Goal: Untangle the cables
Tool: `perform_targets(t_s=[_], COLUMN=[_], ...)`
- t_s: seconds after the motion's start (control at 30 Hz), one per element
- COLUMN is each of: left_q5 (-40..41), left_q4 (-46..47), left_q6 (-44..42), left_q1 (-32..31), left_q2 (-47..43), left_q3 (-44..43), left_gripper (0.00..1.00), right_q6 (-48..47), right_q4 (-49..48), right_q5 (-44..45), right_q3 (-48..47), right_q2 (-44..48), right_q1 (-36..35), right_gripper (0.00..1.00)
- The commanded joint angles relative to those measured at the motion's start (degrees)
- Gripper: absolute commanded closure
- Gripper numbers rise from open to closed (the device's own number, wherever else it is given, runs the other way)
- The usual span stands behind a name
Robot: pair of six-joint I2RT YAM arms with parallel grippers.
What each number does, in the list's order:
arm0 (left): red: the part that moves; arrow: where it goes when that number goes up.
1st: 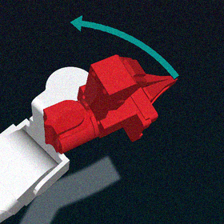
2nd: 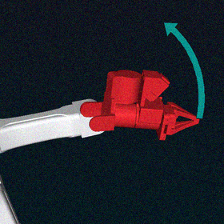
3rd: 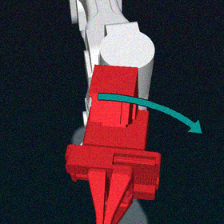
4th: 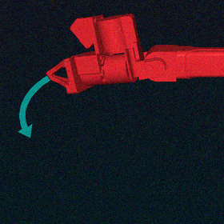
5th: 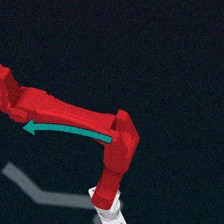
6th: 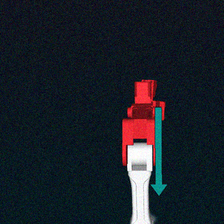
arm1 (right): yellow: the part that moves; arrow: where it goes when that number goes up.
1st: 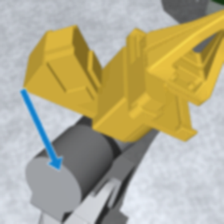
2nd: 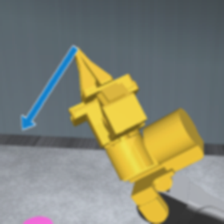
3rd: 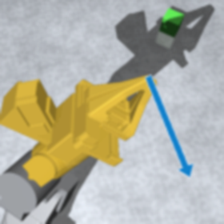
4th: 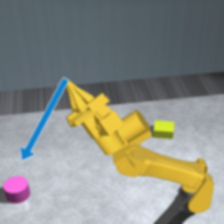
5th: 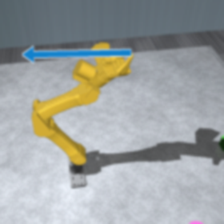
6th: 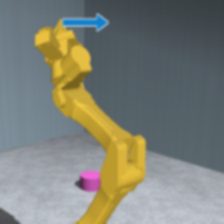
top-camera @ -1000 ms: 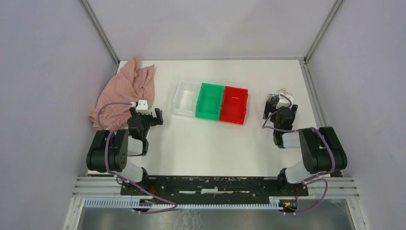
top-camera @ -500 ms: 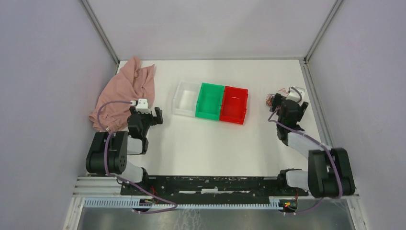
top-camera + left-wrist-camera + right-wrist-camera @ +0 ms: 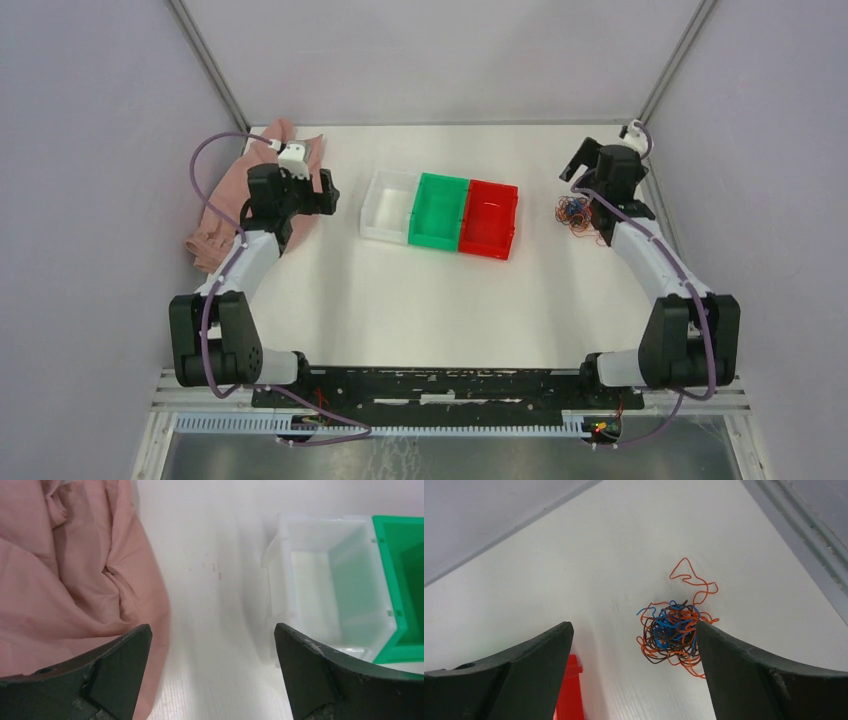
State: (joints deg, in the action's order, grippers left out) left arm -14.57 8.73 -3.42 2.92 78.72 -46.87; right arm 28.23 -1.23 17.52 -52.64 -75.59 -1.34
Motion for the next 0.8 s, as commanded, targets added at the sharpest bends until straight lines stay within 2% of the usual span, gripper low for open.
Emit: perform_targets(t_s=[0.0, 0.17, 0.33, 0.43, 0.57, 0.77], left_q5=[-8.61, -12.26, -12.68, -13.05, -15.25, -16.35], left_q4=[-16.76, -24.48, -26.81, -26.96, -26.84, -25.34], left_q6=[-3.28, -4.96, -6.41, -6.14, -5.56, -4.33], left_q1=[0.22, 0.21, 0.20, 0.16, 0.10, 0.07], left_q2=[1.08, 4.00, 3.11, 2.67, 3.16, 3.90], left_q3=[-8.11, -13.35, -13.55, -13.85, -14.65, -14.59], left_gripper=[0.01, 0.01, 0.01, 0.01, 0.01, 0.01], right_q6=[-1.14, -4.35, -4.96, -4.20, -2.28, 1.21], right_q4=[11.20, 21.00, 22.45, 27.90, 29.86, 29.94], right_q5=[-2.58, 1.08, 3.86, 3.81, 1.10, -7.18], right_q3=[-10.66, -21.96, -24.90, -27.63, -24.90, -18.32], right_q2=[-7.83, -20.85, -27.85, -31.64, -32.05, -29.01], right_q1=[0.54, 0.77, 0.90, 1.08, 0.99, 1.04], right_gripper=[0.01, 0.06, 0.09, 0.12, 0.17, 0.32])
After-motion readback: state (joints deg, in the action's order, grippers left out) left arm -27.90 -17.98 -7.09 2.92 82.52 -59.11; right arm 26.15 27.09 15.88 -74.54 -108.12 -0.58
